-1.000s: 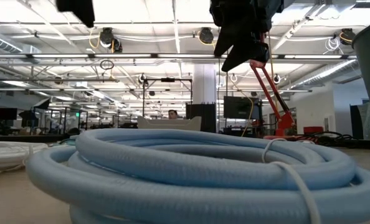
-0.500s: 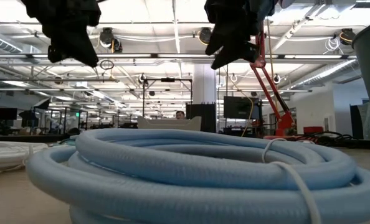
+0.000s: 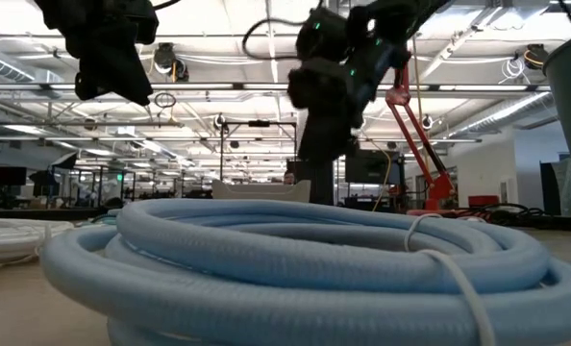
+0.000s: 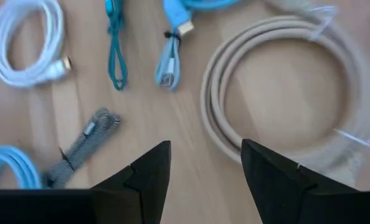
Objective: Pick & Place USB Port
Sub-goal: Put the brown hdmi cable into the blue bin
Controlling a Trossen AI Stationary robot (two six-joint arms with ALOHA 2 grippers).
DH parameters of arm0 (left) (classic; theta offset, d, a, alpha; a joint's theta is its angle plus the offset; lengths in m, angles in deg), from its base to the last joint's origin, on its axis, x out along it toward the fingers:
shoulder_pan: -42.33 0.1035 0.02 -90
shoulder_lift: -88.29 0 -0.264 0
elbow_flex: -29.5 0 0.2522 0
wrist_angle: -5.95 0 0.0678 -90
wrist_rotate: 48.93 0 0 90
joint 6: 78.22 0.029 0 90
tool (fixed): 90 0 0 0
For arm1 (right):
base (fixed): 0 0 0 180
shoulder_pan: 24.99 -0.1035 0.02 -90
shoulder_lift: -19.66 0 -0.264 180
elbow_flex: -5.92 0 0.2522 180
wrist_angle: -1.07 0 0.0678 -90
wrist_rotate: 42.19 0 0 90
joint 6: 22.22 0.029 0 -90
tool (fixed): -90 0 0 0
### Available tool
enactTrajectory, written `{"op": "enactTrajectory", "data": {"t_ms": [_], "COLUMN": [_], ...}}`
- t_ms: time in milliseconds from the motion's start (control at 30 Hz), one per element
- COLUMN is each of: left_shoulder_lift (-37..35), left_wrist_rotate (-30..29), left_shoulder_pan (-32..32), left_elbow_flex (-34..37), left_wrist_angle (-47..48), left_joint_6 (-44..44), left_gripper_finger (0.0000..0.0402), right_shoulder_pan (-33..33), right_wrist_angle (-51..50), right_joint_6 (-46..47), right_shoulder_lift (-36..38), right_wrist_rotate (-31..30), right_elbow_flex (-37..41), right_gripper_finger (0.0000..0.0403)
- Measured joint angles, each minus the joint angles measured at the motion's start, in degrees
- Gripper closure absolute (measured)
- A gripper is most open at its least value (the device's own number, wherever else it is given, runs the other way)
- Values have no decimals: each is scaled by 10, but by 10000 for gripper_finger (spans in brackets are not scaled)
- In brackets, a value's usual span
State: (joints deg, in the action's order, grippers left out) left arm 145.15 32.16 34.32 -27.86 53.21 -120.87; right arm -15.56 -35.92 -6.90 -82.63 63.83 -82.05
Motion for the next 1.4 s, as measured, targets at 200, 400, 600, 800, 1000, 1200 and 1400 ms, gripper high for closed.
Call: {"op": "enactTrajectory", "data": {"t_ms": [200, 400, 600, 800, 1000, 1200, 1400], "left_shoulder_lift": [0, 0, 0, 0, 0, 0, 0], "left_wrist_rotate": [1, -1, -7, -16, -16, -16, -17], "left_shoulder_pan": [-4, -15, -31, -43, -44, -44, -44], "left_elbow_flex": [0, 0, 0, 0, 0, 0, 0], "left_wrist_angle": [-3, -3, -3, -1, 10, 14, 15], "left_joint_6": [-12, -23, -38, -47, -47, -46, -43], "left_gripper_finger": [314, 314, 314, 314, 314, 314, 314], "right_shoulder_pan": [-14, -40, -44, -34, -31, -33, -30], "right_wrist_angle": [-66, -117, -135, -134, -134, -128, -128], "right_joint_6": [-129, -233, -260, -251, -236, -232, -201], "right_shoulder_lift": [-63, -107, -144, -175, -196, -196, -197], "right_wrist_rotate": [-15, -33, -105, -101, -100, -103, -105], "right_elbow_flex": [-86, -158, -161, -161, -162, -161, -161], "right_gripper_finger": [216, 216, 216, 216, 216, 237, 302]}}
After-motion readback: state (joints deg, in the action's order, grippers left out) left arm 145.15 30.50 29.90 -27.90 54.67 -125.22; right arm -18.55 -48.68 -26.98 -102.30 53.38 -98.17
